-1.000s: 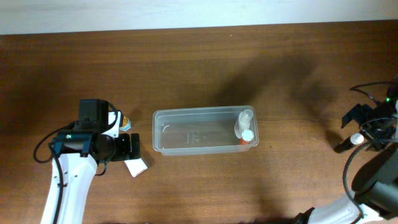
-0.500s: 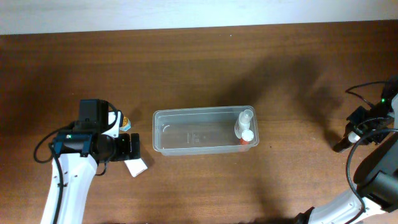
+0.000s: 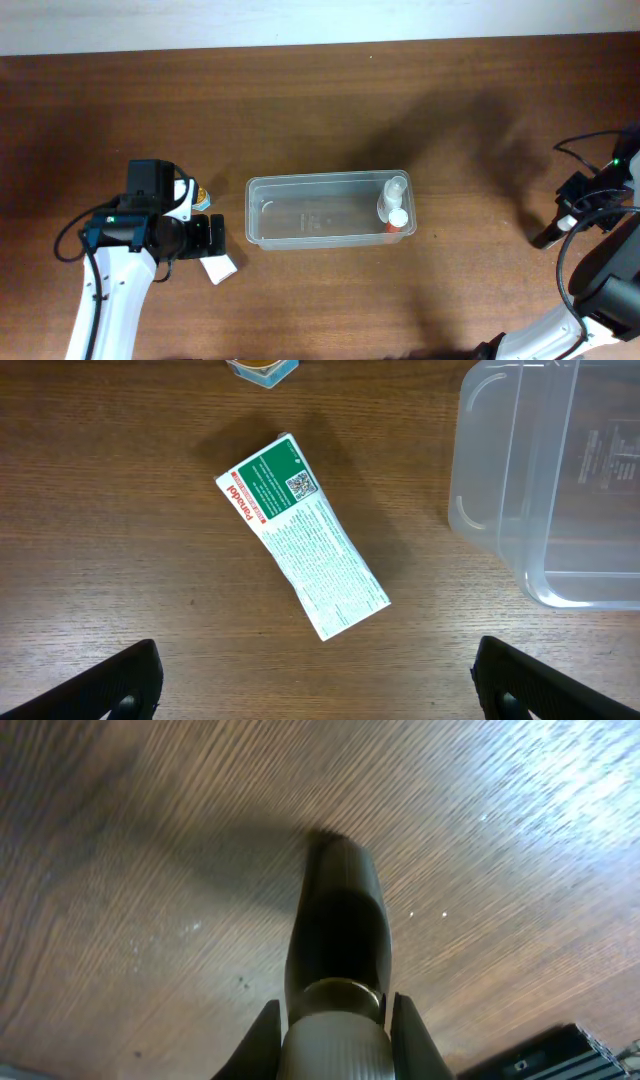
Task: Pack container
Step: 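Grasp the dark bottle with white cap using the right gripper, then lower the dark bottle into the container and open the right gripper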
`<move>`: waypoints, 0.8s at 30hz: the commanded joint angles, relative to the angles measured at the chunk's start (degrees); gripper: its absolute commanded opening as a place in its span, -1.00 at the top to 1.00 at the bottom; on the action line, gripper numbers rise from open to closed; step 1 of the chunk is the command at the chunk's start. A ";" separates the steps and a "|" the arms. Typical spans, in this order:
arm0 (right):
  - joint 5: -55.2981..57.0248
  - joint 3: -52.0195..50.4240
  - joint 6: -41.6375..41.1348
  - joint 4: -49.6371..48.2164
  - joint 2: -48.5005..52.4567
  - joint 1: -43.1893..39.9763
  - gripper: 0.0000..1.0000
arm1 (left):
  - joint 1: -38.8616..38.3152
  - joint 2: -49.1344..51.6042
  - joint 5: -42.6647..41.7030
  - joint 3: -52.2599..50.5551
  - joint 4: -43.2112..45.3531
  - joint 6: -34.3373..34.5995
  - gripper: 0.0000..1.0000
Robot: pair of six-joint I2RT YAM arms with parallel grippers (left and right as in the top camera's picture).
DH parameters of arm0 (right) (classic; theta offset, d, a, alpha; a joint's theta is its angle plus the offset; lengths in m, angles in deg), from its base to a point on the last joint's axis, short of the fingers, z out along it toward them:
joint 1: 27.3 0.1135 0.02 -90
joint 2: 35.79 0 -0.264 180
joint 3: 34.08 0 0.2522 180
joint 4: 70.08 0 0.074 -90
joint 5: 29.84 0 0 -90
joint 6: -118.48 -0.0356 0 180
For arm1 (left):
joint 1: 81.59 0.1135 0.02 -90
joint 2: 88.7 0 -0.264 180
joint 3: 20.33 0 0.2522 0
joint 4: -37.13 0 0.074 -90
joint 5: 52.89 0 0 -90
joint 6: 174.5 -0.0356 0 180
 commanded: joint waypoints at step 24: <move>-4.72 8.79 -1.99 0.90 -28.52 57.29 0.75 | 0.24 0.09 -0.63 0.94 0.15 0.57 -0.99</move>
